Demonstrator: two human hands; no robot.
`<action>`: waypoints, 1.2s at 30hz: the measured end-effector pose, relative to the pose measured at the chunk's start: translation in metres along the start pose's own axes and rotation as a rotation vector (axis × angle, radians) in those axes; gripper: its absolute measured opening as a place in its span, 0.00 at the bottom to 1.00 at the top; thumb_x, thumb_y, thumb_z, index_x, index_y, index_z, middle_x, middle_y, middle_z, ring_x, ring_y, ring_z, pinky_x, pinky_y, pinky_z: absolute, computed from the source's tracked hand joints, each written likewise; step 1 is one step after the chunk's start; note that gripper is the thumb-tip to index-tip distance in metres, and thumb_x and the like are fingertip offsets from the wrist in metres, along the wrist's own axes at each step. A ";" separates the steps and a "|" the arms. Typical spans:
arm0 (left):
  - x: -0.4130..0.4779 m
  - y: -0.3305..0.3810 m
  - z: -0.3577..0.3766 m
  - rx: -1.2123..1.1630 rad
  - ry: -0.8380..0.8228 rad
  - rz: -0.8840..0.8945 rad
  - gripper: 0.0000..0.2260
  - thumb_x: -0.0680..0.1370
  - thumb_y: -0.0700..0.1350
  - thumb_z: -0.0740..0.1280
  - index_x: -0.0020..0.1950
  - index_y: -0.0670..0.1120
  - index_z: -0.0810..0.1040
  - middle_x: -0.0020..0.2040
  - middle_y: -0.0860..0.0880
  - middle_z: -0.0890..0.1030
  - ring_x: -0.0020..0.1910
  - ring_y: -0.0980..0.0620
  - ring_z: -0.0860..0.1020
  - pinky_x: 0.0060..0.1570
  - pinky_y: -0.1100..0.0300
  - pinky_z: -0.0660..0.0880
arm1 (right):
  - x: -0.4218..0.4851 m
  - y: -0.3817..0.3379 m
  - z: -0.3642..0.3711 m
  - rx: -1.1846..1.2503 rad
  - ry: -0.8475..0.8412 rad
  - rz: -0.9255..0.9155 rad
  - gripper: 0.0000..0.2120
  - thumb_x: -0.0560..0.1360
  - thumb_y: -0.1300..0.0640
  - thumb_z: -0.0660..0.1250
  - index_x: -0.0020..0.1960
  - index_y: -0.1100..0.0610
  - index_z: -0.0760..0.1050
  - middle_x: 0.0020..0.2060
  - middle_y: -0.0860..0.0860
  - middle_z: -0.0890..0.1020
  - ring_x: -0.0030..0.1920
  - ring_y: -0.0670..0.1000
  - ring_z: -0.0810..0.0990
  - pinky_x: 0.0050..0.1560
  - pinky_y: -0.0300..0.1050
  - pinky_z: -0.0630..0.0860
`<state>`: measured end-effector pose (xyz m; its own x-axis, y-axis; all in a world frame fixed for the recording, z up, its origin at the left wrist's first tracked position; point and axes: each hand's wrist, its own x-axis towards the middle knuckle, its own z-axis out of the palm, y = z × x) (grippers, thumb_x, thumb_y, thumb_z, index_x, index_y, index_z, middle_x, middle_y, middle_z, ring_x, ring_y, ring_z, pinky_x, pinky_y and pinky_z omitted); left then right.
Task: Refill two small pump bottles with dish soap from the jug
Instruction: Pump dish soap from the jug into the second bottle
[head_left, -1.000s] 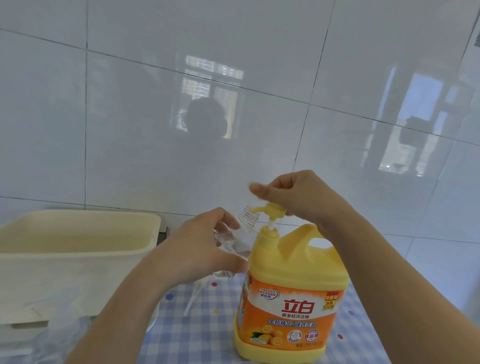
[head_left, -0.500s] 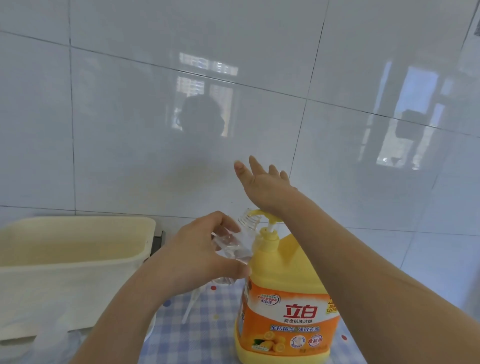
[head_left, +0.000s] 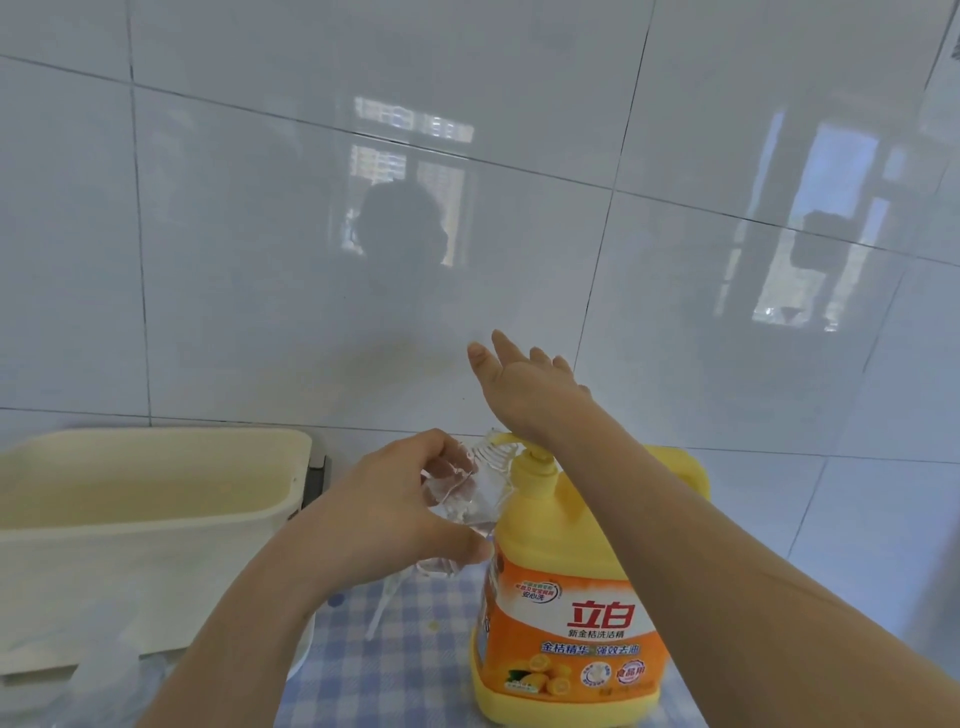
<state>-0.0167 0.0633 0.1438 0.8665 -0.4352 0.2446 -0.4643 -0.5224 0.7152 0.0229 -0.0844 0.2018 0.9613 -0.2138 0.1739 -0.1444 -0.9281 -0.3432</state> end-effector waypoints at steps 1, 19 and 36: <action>0.000 0.000 0.000 0.003 0.001 0.001 0.20 0.66 0.52 0.78 0.49 0.61 0.70 0.54 0.62 0.76 0.50 0.62 0.75 0.39 0.73 0.67 | 0.000 0.000 0.000 -0.002 0.001 -0.001 0.29 0.80 0.35 0.38 0.79 0.43 0.42 0.79 0.54 0.47 0.78 0.58 0.42 0.74 0.62 0.43; 0.000 -0.001 -0.001 -0.118 0.026 0.006 0.19 0.66 0.50 0.79 0.52 0.59 0.75 0.53 0.60 0.78 0.49 0.61 0.77 0.41 0.69 0.69 | 0.005 -0.008 -0.027 -0.063 0.100 -0.016 0.26 0.81 0.41 0.43 0.78 0.45 0.50 0.77 0.56 0.54 0.77 0.61 0.48 0.72 0.64 0.48; 0.001 -0.001 0.001 -0.033 0.047 -0.008 0.24 0.65 0.52 0.79 0.57 0.57 0.73 0.55 0.60 0.77 0.53 0.60 0.76 0.45 0.68 0.70 | 0.001 0.001 -0.004 -0.070 0.115 -0.028 0.24 0.82 0.43 0.44 0.76 0.48 0.58 0.75 0.57 0.62 0.74 0.61 0.57 0.70 0.60 0.55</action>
<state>-0.0158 0.0623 0.1426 0.8781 -0.3959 0.2686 -0.4518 -0.5012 0.7381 0.0232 -0.0869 0.2055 0.9325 -0.2175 0.2884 -0.1381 -0.9524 -0.2718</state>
